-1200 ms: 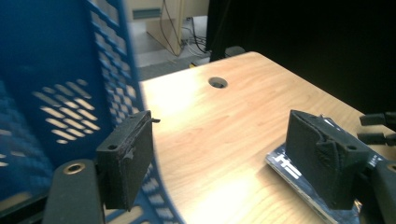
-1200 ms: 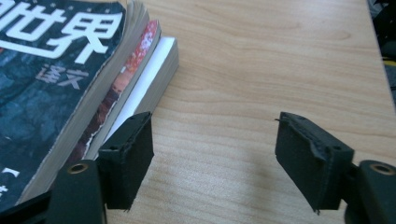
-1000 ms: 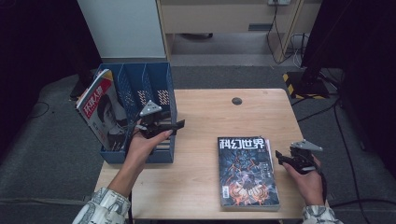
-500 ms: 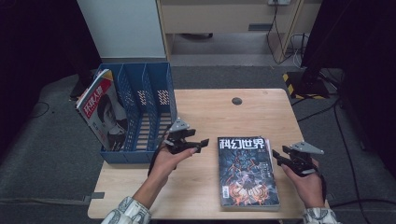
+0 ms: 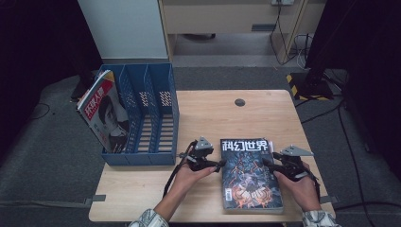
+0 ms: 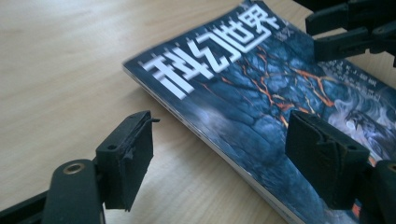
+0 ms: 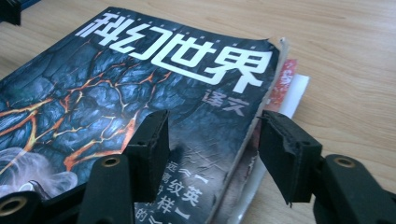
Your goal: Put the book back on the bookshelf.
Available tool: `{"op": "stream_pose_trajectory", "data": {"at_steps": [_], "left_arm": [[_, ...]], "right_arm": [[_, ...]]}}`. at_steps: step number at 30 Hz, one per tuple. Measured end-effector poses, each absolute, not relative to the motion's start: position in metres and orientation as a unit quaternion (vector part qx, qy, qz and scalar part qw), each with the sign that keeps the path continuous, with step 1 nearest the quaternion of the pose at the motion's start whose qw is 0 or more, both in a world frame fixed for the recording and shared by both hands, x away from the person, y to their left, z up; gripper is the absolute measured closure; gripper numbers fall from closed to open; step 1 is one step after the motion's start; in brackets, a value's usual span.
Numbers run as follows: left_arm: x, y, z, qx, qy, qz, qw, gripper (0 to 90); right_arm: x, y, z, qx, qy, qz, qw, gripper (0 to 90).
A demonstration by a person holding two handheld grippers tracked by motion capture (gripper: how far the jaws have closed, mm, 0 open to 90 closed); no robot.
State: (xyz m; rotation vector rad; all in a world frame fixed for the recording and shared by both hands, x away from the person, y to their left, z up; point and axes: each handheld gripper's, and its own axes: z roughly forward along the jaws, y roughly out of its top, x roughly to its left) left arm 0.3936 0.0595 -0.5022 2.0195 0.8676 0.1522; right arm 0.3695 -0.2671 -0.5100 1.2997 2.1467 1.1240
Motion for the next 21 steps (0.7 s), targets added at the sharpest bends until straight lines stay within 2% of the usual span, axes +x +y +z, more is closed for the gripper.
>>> {"op": "stream_pose_trajectory", "data": {"at_steps": [12,21], "left_arm": [[0.388,0.047,-0.523,0.82,0.363,0.026,0.442,18.6],[0.389,0.043,-0.529,0.812,0.367,-0.014,0.453,18.5]], "right_arm": [[0.372,-0.262,-0.516,0.468,0.763,0.413,0.17,31.9],[0.371,-0.262,-0.516,0.471,0.76,0.414,0.169,32.4]]}}
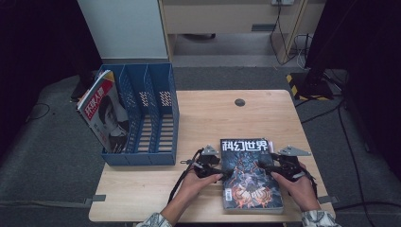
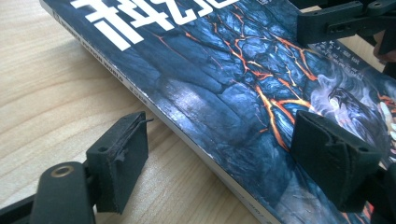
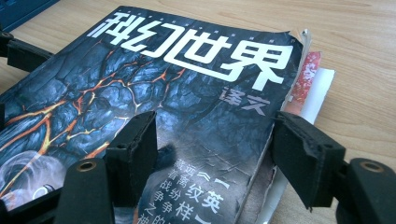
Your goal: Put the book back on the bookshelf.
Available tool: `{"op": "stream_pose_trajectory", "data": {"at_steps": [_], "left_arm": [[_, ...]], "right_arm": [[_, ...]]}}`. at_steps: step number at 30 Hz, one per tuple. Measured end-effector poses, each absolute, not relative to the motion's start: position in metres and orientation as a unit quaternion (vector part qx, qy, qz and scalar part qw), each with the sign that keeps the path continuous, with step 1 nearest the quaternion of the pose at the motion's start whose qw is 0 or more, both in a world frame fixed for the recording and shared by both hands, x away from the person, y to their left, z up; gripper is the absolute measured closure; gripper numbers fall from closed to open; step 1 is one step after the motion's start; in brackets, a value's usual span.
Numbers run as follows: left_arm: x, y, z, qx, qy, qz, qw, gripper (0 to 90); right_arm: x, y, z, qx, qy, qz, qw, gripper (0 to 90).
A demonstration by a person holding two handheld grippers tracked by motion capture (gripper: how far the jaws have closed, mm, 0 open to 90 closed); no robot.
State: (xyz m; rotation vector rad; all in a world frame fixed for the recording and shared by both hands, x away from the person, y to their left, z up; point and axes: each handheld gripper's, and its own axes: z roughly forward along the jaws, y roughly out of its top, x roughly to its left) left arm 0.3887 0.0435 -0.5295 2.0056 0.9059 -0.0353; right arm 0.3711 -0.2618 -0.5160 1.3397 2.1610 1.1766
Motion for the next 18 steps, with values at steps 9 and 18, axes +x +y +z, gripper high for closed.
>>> {"op": "stream_pose_trajectory", "data": {"at_steps": [9,18], "left_arm": [[0.393,0.0467,-0.5342,0.805,0.373,-0.045,0.459,17.1],[0.3958,0.0532,-0.5298,0.793,0.384,-0.042,0.472,31.7]], "right_arm": [[0.373,-0.2541,-0.517,0.458,0.765,0.422,0.164,35.4],[0.3722,-0.2528,-0.5165,0.454,0.768,0.419,0.167,36.1]]}}
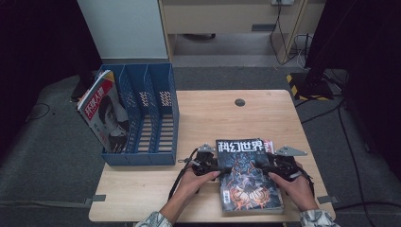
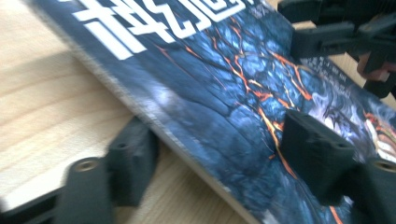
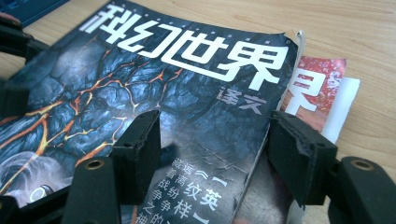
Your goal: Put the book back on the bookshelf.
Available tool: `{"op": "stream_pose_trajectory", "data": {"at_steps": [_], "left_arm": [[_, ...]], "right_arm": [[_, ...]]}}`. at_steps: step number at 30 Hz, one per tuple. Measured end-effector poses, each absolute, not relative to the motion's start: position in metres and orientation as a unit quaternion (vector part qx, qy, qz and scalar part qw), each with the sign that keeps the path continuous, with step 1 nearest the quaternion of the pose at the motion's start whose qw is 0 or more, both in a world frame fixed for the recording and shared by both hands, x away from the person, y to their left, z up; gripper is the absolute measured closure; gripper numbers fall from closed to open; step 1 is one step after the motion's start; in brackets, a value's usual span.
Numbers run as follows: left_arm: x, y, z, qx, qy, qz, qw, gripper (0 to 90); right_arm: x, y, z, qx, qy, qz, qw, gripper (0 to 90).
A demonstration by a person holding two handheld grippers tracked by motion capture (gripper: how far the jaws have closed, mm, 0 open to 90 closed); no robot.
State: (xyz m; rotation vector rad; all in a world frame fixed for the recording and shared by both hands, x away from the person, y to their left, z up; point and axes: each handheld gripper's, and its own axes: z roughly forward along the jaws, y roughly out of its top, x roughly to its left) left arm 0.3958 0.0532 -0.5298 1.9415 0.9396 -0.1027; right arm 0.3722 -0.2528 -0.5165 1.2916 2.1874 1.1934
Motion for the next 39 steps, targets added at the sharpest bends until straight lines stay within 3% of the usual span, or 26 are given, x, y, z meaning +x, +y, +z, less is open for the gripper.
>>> {"op": "stream_pose_trajectory", "data": {"at_steps": [5,16,21,30,39], "left_arm": [[0.397,0.058,-0.525,0.784,0.388,-0.043,0.483,44.9],[0.403,0.056,-0.511,0.795,0.386,-0.047,0.466,55.1],[0.41,0.05,-0.501,0.815,0.375,-0.039,0.441,55.3],[0.416,0.029,-0.485,0.865,0.305,0.019,0.398,47.3],[0.426,0.025,-0.493,0.859,0.31,-0.005,0.408,43.1]], "right_arm": [[0.372,-0.253,-0.516,0.452,0.77,0.416,0.169,37.2],[0.378,-0.26,-0.517,0.454,0.767,0.43,0.142,34.2],[0.389,-0.261,-0.516,0.457,0.765,0.435,0.128,29.1],[0.389,-0.261,-0.516,0.446,0.775,0.425,0.141,31.8],[0.391,-0.259,-0.516,0.449,0.771,0.429,0.14,33.7]]}}
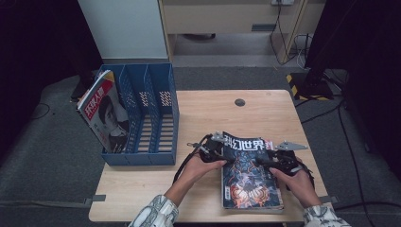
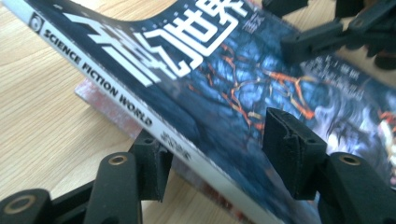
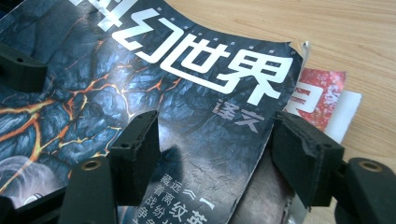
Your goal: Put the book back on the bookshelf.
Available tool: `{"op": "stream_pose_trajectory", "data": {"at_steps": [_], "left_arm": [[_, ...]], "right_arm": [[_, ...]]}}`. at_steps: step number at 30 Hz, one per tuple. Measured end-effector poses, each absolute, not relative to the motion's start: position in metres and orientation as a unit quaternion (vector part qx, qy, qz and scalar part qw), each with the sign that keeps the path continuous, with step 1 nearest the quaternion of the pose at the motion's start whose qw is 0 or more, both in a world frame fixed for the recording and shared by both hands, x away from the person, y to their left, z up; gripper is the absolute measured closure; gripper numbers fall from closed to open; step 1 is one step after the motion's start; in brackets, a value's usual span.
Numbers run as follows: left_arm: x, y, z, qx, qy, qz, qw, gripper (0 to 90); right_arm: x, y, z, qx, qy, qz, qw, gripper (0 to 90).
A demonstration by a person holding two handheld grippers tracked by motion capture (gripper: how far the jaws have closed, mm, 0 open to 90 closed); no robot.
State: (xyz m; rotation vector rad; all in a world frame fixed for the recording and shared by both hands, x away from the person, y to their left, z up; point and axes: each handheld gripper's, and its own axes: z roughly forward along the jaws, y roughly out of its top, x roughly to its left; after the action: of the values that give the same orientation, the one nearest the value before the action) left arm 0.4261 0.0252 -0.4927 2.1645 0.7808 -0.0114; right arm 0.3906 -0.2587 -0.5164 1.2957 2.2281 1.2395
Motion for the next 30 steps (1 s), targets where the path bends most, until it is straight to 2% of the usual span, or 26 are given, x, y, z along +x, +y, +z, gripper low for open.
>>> {"op": "stream_pose_trajectory", "data": {"at_steps": [11,15,18,23,30], "left_arm": [[0.438,0.019,-0.494,0.843,0.338,-0.021,0.417,47.0],[0.439,0.02,-0.494,0.843,0.338,-0.027,0.417,46.3],[0.44,0.019,-0.494,0.833,0.349,-0.045,0.427,42.8],[0.442,0.016,-0.494,0.83,0.355,-0.047,0.428,39.4],[0.448,0.011,-0.492,0.824,0.365,-0.049,0.43,40.2]], "right_arm": [[0.39,-0.25,-0.517,0.444,0.774,0.425,0.152,36.2],[0.389,-0.25,-0.517,0.444,0.774,0.424,0.152,36.9],[0.389,-0.25,-0.517,0.445,0.775,0.421,0.155,36.7],[0.388,-0.25,-0.517,0.445,0.773,0.424,0.156,36.6],[0.388,-0.25,-0.517,0.446,0.772,0.425,0.156,36.7]]}}
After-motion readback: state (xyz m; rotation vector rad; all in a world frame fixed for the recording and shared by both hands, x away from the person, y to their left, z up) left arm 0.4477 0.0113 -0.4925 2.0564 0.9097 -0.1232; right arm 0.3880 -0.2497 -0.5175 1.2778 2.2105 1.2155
